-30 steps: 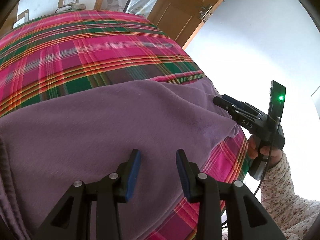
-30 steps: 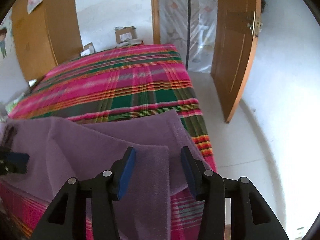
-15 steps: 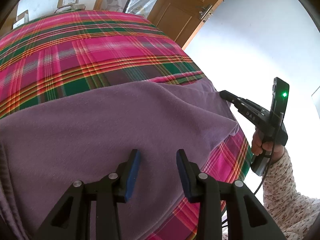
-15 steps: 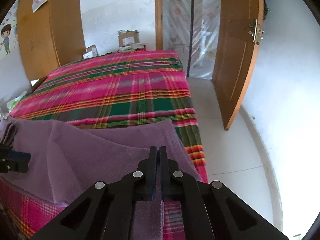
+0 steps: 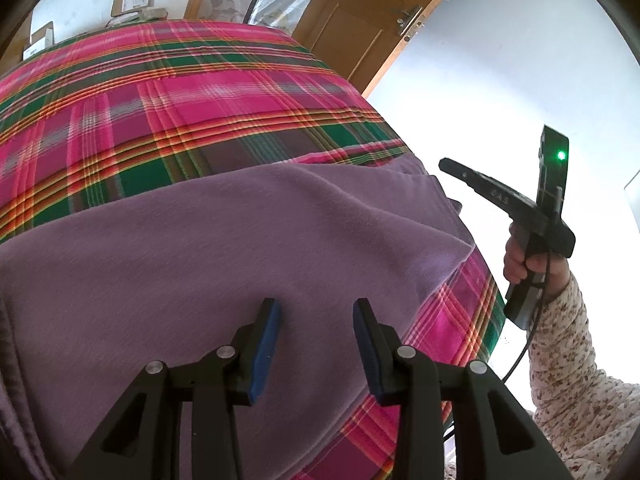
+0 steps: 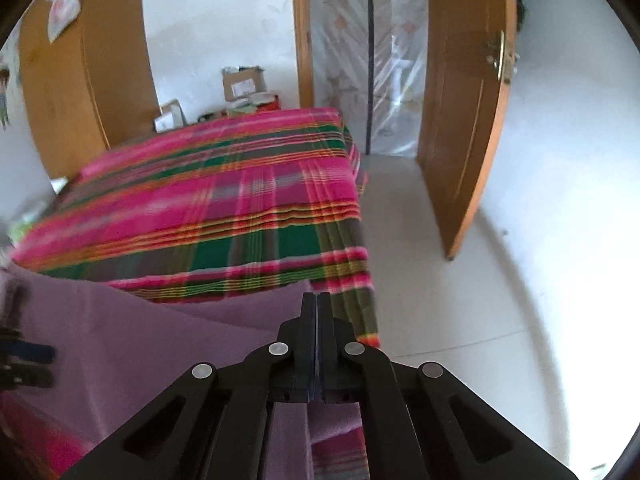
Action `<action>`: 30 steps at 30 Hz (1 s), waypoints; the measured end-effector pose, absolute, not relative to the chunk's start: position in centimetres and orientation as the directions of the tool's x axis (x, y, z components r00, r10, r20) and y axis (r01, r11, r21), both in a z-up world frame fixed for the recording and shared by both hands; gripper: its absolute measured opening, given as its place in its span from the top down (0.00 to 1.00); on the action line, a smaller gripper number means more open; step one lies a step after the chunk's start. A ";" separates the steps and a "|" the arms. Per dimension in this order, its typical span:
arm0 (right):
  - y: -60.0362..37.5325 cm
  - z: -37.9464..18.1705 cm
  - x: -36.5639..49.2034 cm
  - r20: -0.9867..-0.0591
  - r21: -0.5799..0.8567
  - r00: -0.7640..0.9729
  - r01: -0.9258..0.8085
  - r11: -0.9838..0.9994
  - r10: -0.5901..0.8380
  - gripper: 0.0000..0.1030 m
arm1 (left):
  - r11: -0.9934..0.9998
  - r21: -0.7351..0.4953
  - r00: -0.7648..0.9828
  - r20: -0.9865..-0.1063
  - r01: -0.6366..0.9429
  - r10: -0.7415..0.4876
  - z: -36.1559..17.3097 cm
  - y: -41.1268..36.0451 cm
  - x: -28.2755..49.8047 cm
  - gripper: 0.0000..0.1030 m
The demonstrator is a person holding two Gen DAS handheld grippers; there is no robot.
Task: Fold clothes
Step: 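Lift the pants edge up off the bed with the right gripper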
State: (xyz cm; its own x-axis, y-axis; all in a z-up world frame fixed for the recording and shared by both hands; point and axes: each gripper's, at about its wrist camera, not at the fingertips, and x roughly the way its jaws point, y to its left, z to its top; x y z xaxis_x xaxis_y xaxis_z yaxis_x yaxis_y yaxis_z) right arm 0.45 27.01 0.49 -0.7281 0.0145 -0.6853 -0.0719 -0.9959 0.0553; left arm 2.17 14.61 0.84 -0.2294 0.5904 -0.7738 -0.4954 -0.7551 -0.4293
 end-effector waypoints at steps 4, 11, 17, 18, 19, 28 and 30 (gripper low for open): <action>27.4 0.3 1.1 -0.694 0.115 -0.718 -0.040 -0.993 -0.052 0.86 | -0.753 -0.432 -0.228 -0.772 -0.497 0.593 0.8 14.7 2.1 0.62; 26.3 -0.6 1.3 -0.723 0.113 -0.687 -0.007 -0.994 -0.077 0.77 | -0.758 -0.419 -0.235 -0.777 -0.501 0.585 1.0 14.9 2.2 0.62; 25.1 -1.0 1.4 -0.731 0.073 -0.679 0.023 -0.997 -0.070 0.95 | -0.757 -0.420 -0.232 -0.777 -0.500 0.585 1.0 15.1 2.2 0.61; 25.0 -0.9 1.4 -0.729 0.057 -0.682 0.026 -0.998 -0.059 0.96 | -0.758 -0.418 -0.233 -0.778 -0.501 0.583 1.0 15.1 2.1 0.61; 25.0 -0.8 1.5 -0.724 0.050 -0.687 0.027 -0.998 -0.055 0.97 | -0.758 -0.416 -0.234 -0.779 -0.502 0.582 1.0 15.2 2.1 0.61; 25.9 1.0 0.8 -0.680 0.006 -0.733 -0.008 -1.000 0.001 0.98 | -0.766 -0.386 -0.247 -0.789 -0.514 0.563 1.1 15.7 2.5 0.61; 26.1 0.9 0.1 -0.684 0.003 -0.730 -0.010 -1.000 0.005 0.98 | -0.766 -0.384 -0.246 -0.790 -0.516 0.562 1.1 15.7 2.5 0.61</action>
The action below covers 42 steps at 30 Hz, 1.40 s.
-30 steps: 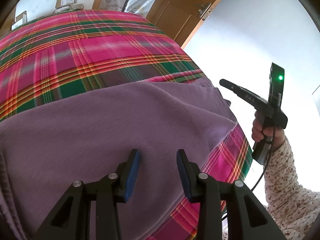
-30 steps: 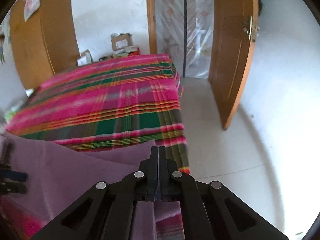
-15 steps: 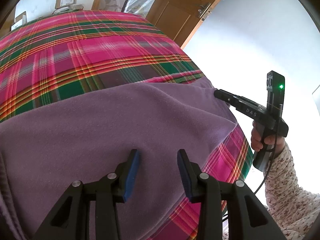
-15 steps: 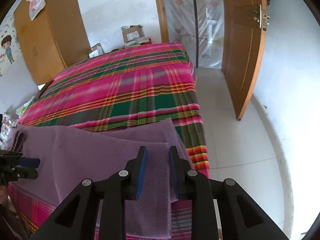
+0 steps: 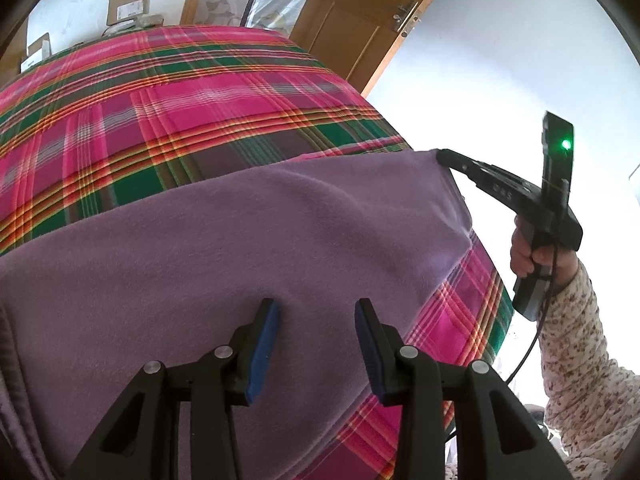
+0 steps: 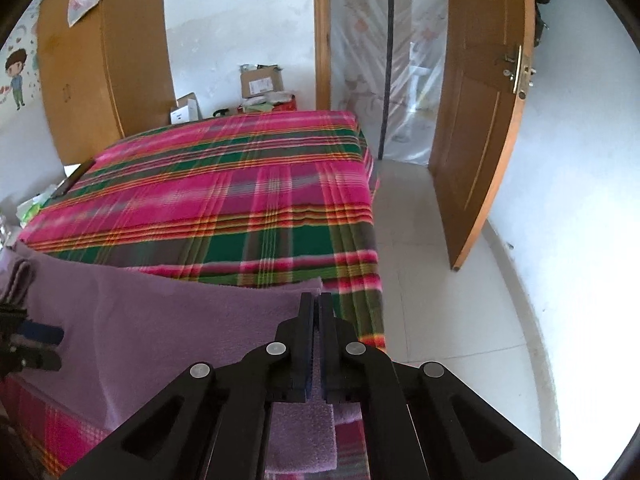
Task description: Fold clothes
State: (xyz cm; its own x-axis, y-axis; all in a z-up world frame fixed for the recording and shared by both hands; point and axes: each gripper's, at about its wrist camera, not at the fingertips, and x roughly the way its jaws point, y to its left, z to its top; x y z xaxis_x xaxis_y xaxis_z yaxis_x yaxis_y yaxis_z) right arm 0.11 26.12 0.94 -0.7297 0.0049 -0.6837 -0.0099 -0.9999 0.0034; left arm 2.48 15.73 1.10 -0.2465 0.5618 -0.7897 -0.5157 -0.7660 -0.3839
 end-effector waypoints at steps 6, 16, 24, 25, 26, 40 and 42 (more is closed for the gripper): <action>26.4 0.1 -1.9 -0.705 -0.018 -0.709 -0.007 -1.000 0.018 0.98 | -0.765 -0.372 -0.247 -0.794 -0.525 0.556 0.9 15.8 2.5 0.61; 28.5 0.6 -0.5 -0.721 0.059 -0.692 -0.050 -0.997 -0.008 0.95 | -0.765 -0.361 -0.249 -0.798 -0.533 0.549 0.9 16.2 2.7 0.60; 30.1 0.9 4.7 -0.691 0.246 -0.715 -0.096 -0.964 -0.105 0.70 | -0.713 -0.357 -0.217 -0.787 -0.604 0.577 1.7 18.7 4.2 0.60; 30.3 0.9 5.2 -0.686 0.276 -0.717 -0.097 -0.956 -0.125 0.70 | -0.707 -0.350 -0.211 -0.791 -0.615 0.575 1.8 19.2 4.4 0.60; 30.6 0.7 5.8 -0.680 0.313 -0.717 -0.095 -0.945 -0.153 0.70 | -0.700 -0.345 -0.204 -0.794 -0.626 0.573 1.8 19.8 4.6 0.60; 31.4 -1.7 7.4 -0.625 0.569 -0.698 -0.099 -0.817 -0.351 0.69 | -0.662 -0.209 -0.231 -0.827 -0.720 0.513 2.0 26.7 5.3 0.60; 31.8 -1.8 7.3 -0.606 0.607 -0.706 -0.111 -0.787 -0.368 0.69 | -0.665 -0.208 -0.225 -0.834 -0.717 0.503 1.7 27.1 4.9 0.60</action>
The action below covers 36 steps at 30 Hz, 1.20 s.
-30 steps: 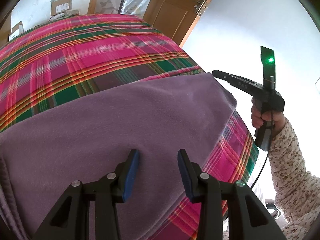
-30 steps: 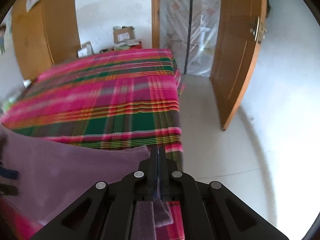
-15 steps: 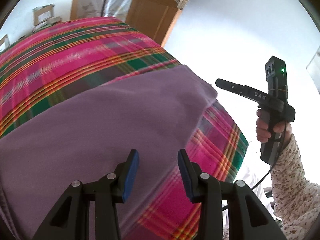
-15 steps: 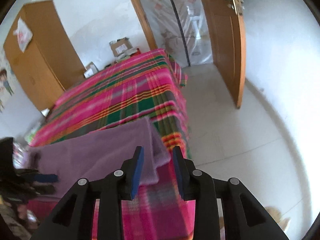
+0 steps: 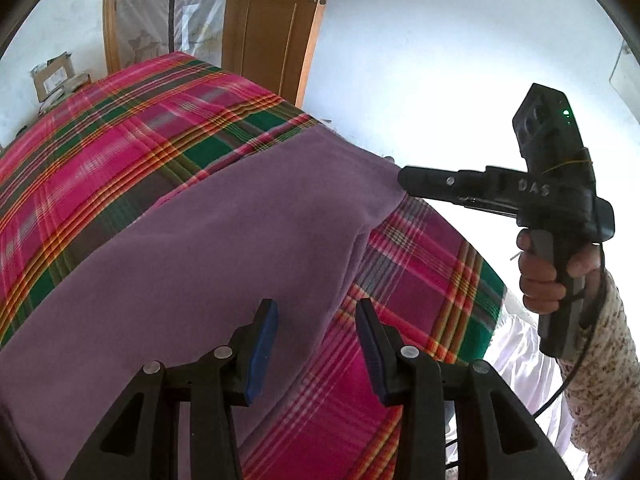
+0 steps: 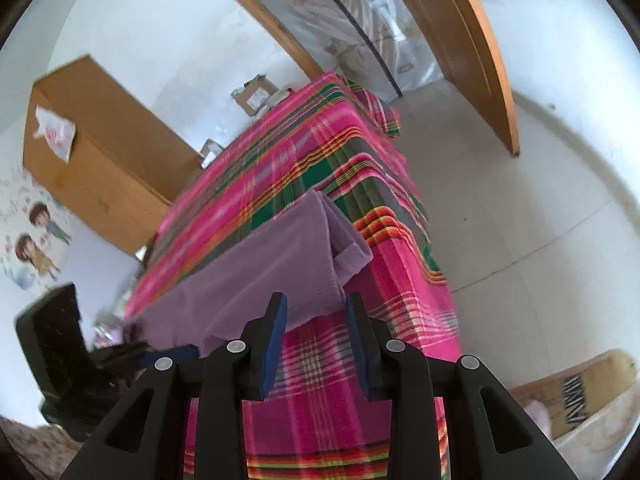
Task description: Fold clothes
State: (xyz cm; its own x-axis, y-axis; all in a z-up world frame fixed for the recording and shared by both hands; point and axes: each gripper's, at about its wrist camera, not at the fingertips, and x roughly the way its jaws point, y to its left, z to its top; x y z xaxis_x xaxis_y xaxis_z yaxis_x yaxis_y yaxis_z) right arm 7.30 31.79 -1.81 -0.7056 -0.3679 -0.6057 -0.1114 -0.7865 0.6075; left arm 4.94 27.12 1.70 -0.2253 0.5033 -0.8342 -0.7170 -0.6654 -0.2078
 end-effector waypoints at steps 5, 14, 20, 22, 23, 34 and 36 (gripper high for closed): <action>32.0 -1.5 7.1 -0.583 0.649 -0.718 -0.129 -0.750 -0.380 0.91 | -0.676 -0.199 -0.222 -0.847 -0.710 0.483 1.3 27.6 4.6 0.60; 31.3 1.8 6.2 -0.577 0.562 -0.759 -0.101 -0.821 -0.301 0.96 | -0.679 -0.262 -0.205 -0.825 -0.685 0.526 1.9 27.1 3.5 0.68; 31.3 3.4 4.8 -0.585 0.478 -0.765 -0.057 -0.877 -0.269 0.96 | -0.647 -0.284 -0.179 -0.814 -0.708 0.553 2.1 27.6 3.9 0.70; 31.5 3.0 4.7 -0.603 0.467 -0.753 -0.065 -0.882 -0.264 0.96 | -0.640 -0.295 -0.158 -0.818 -0.710 0.553 1.9 27.8 3.9 0.70; 31.7 2.5 5.0 -0.614 0.466 -0.746 -0.076 -0.882 -0.260 0.96 | -0.638 -0.297 -0.152 -0.821 -0.710 0.551 1.7 27.9 3.9 0.70; 32.3 -0.9 6.1 -0.690 0.426 -0.689 -0.139 -0.894 -0.222 0.96 | -0.638 -0.287 -0.140 -0.835 -0.715 0.533 1.0 28.6 4.2 0.70; 31.7 -1.1 6.1 -0.708 0.385 -0.679 -0.140 -0.912 -0.195 0.96 | -0.638 -0.283 -0.142 -0.836 -0.716 0.530 1.2 28.6 4.6 0.70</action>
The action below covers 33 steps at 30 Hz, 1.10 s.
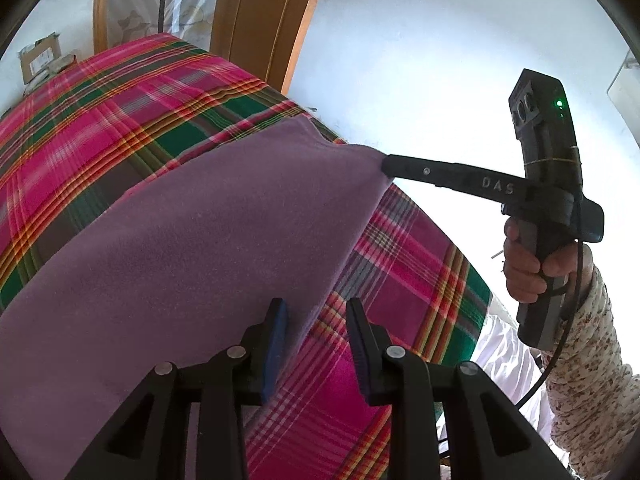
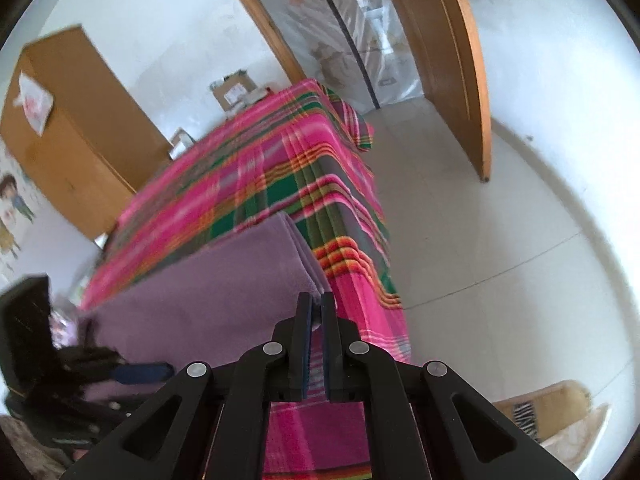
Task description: Fold clothes
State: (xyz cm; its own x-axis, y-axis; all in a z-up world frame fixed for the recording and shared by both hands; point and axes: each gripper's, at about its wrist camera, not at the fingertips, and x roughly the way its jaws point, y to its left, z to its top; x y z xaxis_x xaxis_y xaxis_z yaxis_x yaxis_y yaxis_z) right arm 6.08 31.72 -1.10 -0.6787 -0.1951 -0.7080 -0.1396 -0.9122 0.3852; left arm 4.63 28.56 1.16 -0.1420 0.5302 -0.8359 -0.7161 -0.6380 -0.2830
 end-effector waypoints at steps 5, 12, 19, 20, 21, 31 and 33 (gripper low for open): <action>31.4 -1.4 6.2 -0.741 0.331 -0.657 -0.178 -0.927 -0.138 0.91 | -0.626 -0.303 -0.122 -0.831 -0.718 0.542 1.8 28.1 4.6 0.70; 32.6 -0.5 7.6 -0.668 0.426 -0.727 -0.200 -0.882 -0.158 0.70 | -0.646 -0.332 -0.153 -0.803 -0.687 0.576 3.2 27.2 3.1 0.70; 31.3 -0.9 6.4 -0.659 0.387 -0.736 -0.159 -0.908 -0.152 0.60 | -0.661 -0.364 -0.131 -0.808 -0.656 0.575 2.3 28.0 0.6 0.70; 31.0 -1.0 6.2 -0.667 0.359 -0.733 -0.162 -0.919 -0.131 0.60 | -0.663 -0.364 -0.129 -0.810 -0.654 0.572 2.2 28.1 0.4 0.70; 30.6 -1.0 5.9 -0.671 0.331 -0.733 -0.155 -0.931 -0.116 0.60 | -0.666 -0.364 -0.129 -0.812 -0.651 0.570 2.0 28.2 0.2 0.70; 29.5 -2.2 4.6 -0.709 0.279 -0.697 -0.140 -0.950 -0.105 0.60 | -0.672 -0.393 -0.093 -0.819 -0.627 0.566 0.6 28.3 -0.4 0.70; 29.1 -2.1 4.7 -0.716 0.259 -0.692 -0.150 -0.954 -0.086 0.60 | -0.670 -0.397 -0.092 -0.817 -0.627 0.570 0.6 28.3 -0.4 0.70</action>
